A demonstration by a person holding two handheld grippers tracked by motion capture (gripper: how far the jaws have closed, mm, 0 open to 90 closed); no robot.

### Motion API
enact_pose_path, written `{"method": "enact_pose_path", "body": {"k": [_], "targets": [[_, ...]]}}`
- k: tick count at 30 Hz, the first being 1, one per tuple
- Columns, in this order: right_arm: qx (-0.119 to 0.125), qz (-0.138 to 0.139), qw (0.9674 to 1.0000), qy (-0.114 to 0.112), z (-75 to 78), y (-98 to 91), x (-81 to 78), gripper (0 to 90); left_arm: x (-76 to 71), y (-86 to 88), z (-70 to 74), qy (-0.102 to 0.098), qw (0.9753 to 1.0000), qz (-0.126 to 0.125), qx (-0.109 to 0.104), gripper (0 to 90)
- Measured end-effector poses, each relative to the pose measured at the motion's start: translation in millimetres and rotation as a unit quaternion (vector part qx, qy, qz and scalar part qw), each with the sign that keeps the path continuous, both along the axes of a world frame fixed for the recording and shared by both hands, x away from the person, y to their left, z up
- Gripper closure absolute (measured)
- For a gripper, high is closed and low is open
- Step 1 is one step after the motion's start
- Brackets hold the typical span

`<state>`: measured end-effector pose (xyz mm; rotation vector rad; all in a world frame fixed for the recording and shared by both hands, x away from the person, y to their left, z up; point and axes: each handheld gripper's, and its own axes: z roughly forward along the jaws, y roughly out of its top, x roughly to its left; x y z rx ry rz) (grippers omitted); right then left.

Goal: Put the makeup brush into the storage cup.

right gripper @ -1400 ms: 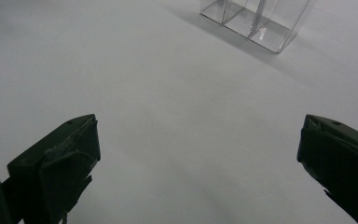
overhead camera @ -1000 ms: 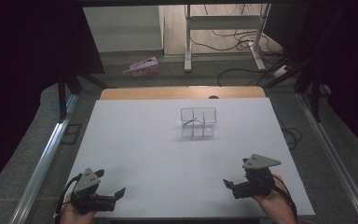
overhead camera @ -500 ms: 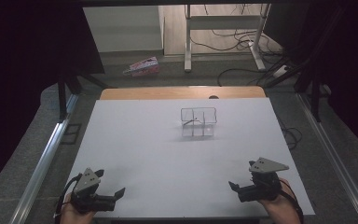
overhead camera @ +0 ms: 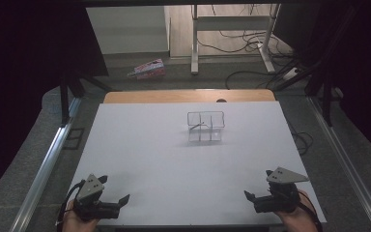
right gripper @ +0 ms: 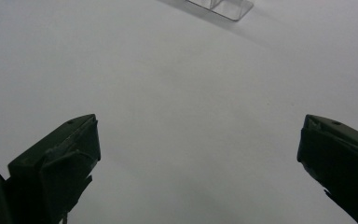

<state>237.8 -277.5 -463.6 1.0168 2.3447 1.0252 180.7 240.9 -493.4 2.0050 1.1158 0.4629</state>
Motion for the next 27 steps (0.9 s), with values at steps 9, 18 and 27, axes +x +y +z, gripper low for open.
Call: {"method": "enact_pose_path", "body": {"k": [9, 18, 27], "targets": [[-0.003, -0.019, 0.9998, 0.001, -1.0, -12.7, -5.9, 0.0, -0.2, 0.2, 0.3, -0.002, 1.0, 0.002, 0.002, 0.5], [-0.005, -0.035, 0.9994, 0.005, -2.9, -25.3, -12.0, 0.0, -0.7, -1.0, 0.6, -0.007, 0.9999, 0.003, 0.01, 0.4], [0.006, -0.049, 0.9988, 0.002, -1.1, -33.6, -15.6, 0.0, -0.6, -1.1, 0.5, -0.008, 0.9999, 0.003, 0.011, 0.3]]}}
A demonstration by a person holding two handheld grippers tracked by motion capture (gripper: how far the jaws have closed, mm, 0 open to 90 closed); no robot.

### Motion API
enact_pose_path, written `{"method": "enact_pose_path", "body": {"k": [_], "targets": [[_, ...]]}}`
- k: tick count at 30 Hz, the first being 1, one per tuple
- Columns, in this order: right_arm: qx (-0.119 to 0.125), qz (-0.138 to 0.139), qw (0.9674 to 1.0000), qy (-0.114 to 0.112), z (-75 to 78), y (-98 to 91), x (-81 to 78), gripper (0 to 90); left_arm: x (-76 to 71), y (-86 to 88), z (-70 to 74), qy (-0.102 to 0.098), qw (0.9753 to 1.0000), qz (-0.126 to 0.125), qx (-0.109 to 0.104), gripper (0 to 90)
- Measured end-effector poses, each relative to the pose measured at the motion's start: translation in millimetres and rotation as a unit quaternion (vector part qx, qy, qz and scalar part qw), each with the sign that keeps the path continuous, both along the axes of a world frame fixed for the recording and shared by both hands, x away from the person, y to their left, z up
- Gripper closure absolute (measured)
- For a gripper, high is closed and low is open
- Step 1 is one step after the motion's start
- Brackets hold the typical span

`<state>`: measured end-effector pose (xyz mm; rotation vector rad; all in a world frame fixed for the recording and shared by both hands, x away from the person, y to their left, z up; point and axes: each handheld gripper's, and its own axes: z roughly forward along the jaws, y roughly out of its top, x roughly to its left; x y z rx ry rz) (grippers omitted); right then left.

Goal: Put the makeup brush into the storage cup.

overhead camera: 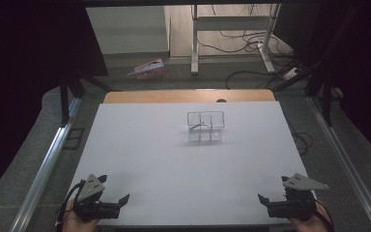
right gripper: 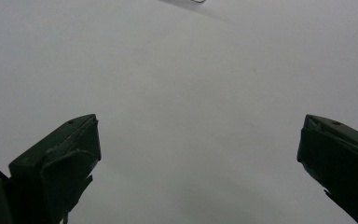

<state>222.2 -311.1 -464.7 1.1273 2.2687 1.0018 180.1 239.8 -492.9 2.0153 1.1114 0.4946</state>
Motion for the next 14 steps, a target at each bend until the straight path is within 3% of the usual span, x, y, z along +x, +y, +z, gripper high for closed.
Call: {"method": "enact_pose_path", "body": {"k": [14], "targets": [[-0.012, -0.002, 0.9998, 0.018, -2.1, 0.5, 2.5, 0.0, 1.2, -1.7, -0.8, 0.006, 1.0, -0.004, 0.003, 0.3]]}}
